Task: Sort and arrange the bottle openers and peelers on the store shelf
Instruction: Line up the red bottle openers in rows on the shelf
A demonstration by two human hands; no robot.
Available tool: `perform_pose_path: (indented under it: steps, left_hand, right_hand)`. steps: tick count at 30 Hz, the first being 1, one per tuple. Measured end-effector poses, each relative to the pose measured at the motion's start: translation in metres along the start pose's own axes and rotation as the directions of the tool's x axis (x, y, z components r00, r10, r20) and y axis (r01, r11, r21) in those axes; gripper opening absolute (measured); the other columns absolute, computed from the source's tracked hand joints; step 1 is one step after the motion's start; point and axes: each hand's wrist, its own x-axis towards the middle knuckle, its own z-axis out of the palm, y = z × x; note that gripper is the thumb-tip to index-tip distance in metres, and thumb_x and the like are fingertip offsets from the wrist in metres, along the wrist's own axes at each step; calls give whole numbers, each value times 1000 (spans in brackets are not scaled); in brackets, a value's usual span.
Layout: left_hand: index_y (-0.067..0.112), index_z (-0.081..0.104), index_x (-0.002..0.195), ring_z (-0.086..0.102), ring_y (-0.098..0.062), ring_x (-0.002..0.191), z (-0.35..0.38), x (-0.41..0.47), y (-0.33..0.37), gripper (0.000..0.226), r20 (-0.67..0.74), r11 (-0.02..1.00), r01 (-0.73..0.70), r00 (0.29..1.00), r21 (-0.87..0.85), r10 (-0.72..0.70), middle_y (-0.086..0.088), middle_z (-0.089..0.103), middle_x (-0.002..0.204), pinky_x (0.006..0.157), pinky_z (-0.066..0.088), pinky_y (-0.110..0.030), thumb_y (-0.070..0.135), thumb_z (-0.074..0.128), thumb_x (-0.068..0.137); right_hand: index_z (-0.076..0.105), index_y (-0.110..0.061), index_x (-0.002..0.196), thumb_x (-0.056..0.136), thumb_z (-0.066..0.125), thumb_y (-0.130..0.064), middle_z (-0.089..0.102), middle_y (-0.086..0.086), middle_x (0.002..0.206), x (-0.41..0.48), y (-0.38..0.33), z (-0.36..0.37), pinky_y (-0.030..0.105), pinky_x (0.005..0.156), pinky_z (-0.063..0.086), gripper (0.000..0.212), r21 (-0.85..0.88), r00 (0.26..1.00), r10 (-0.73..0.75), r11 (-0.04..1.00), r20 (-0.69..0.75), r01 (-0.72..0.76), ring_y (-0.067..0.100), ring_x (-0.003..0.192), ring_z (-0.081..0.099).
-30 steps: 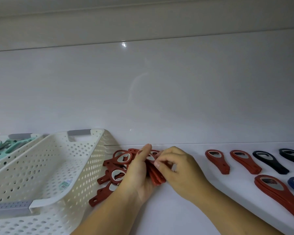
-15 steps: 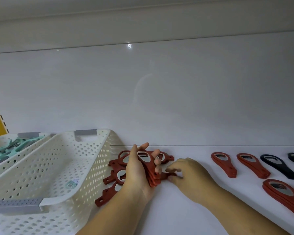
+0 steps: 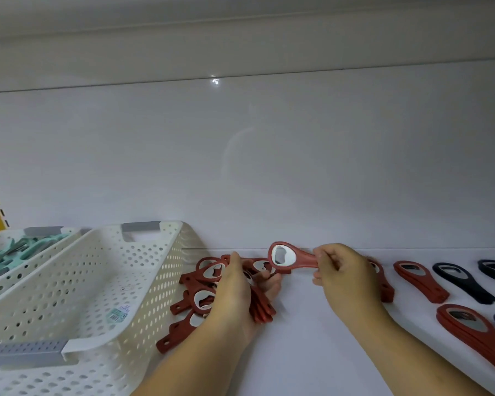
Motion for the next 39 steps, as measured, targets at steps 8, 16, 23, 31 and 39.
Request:
perform_pose_path:
  steps: [8, 16, 23, 31, 39]
  left_hand:
    - [14, 54, 117, 64, -27, 74, -3, -2, 5, 40, 132, 999, -1, 991, 42, -4, -10, 61, 86, 52, 54, -31, 45, 52, 92]
    - [28, 58, 83, 61, -33, 81, 4, -9, -4, 18, 298, 892, -369, 910, 263, 288, -6, 61, 69, 75, 50, -45, 25, 47, 96]
    - [18, 47, 98, 53, -7, 73, 2, -33, -12, 20, 670, 526, -730, 654, 437, 351, -6, 53, 83, 67, 48, -21, 36, 39, 96]
    - [49, 50, 127, 59, -4, 101, -2, -21, -11, 58, 716, 639, -605, 688, 474, 119, 10, 59, 113, 81, 49, -21, 26, 69, 78]
    - [48, 57, 115, 65, -9, 103, -3, -21, -2, 67, 693, 586, -619, 709, 522, 132, 5, 63, 115, 86, 55, -30, -2, 75, 74]
  right_hand:
    - [70, -36, 65, 75, 75, -5, 68, -13, 82, -33, -22, 10, 23, 69, 54, 34, 98, 885, -263, 965, 383, 244, 5, 72, 65]
    - [71, -10, 77, 76, 75, -34, 52, 6, 66, -19, -16, -5, 31, 61, 37, 24, -143, 751, 59, 989, 657, 48, 14, 62, 45]
    - [71, -17, 71, 69, 72, -21, 69, -9, 71, -19, -18, -12, 21, 73, 49, 5, -57, 635, 28, 998, 772, 25, 7, 74, 64]
    - [69, -10, 73, 70, 75, -24, 61, 6, 63, -7, -6, -28, 32, 64, 41, 15, -206, 739, 59, 972, 672, 110, 11, 61, 52]
    - [56, -25, 52, 76, 78, -20, 44, -14, 50, -9, -4, -28, 15, 52, 33, 32, -205, 697, 91, 975, 711, 82, 4, 51, 41]
